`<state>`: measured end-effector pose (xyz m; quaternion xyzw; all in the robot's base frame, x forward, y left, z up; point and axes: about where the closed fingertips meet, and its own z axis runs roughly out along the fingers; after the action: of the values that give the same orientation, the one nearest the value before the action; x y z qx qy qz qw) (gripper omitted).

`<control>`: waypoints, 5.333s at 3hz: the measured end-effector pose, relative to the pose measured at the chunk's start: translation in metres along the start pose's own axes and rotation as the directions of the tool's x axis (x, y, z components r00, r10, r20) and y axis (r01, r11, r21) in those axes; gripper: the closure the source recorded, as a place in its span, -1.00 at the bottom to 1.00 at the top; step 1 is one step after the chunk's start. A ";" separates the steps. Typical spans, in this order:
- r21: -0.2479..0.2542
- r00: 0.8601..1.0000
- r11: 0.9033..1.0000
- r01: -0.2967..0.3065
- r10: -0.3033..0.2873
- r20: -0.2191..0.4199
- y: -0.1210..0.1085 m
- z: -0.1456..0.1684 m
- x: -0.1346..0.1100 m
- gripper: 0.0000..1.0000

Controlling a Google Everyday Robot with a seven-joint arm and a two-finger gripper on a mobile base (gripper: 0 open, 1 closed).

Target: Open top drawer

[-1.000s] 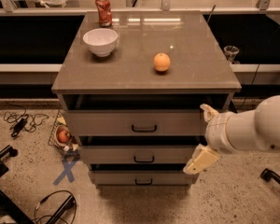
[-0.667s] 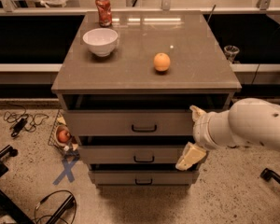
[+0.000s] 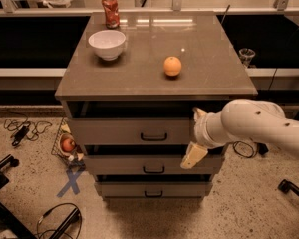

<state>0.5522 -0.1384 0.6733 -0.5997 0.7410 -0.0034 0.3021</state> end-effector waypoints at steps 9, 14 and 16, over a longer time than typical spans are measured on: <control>-0.060 0.998 0.996 -0.067 0.067 0.000 -0.010 0.031 0.009 1.00; -0.064 0.998 0.996 -0.055 0.056 0.006 -0.006 0.021 0.007 -0.40; -0.066 0.998 0.996 -0.054 0.055 0.006 -0.006 0.022 0.007 -1.00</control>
Offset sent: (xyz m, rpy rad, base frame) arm 0.0295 -0.0038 -0.0619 0.0430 0.1028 -0.0430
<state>0.5665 -0.1384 0.6545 -0.5887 0.7557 0.0315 0.2853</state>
